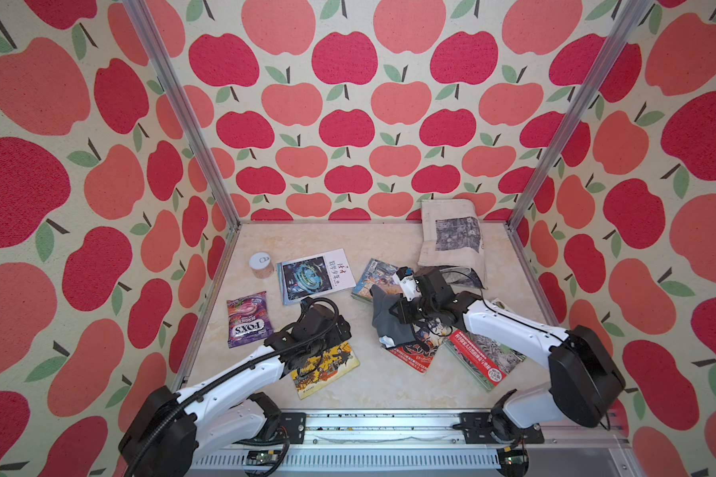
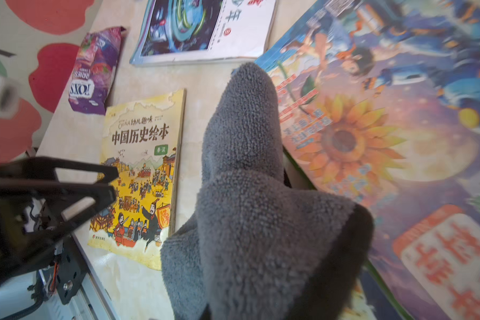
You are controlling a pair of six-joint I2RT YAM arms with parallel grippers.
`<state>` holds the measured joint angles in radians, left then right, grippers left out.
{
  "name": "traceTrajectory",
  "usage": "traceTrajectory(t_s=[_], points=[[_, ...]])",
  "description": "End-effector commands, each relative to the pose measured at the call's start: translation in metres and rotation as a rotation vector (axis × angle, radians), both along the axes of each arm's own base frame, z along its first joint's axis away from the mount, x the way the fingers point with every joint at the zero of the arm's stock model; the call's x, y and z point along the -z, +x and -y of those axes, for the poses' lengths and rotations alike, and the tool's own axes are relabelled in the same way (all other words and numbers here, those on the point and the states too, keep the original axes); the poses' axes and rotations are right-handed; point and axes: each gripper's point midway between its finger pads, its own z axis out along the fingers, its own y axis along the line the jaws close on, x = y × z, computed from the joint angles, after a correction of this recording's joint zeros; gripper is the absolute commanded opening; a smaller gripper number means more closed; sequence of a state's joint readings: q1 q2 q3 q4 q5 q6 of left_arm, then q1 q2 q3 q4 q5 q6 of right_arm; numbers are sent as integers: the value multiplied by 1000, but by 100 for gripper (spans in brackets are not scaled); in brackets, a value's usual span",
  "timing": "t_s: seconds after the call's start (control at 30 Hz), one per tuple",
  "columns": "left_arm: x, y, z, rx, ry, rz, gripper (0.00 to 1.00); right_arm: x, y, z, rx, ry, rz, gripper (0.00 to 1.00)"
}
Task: Wipe the cover of the book
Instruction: Adjust the book at the center of the board.
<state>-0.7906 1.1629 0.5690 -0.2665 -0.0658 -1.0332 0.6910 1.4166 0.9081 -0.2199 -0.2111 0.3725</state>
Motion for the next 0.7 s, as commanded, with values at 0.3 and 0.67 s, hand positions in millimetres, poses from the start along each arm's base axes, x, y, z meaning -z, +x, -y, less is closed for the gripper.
traceTrajectory(t_s=[0.3,0.67], points=[[19,-27,99,260,144,-73,99,-22,39,88,213,-27,6,0],[48,-66,69,321,254,-252,99,-34,54,111,305,8,13,0]])
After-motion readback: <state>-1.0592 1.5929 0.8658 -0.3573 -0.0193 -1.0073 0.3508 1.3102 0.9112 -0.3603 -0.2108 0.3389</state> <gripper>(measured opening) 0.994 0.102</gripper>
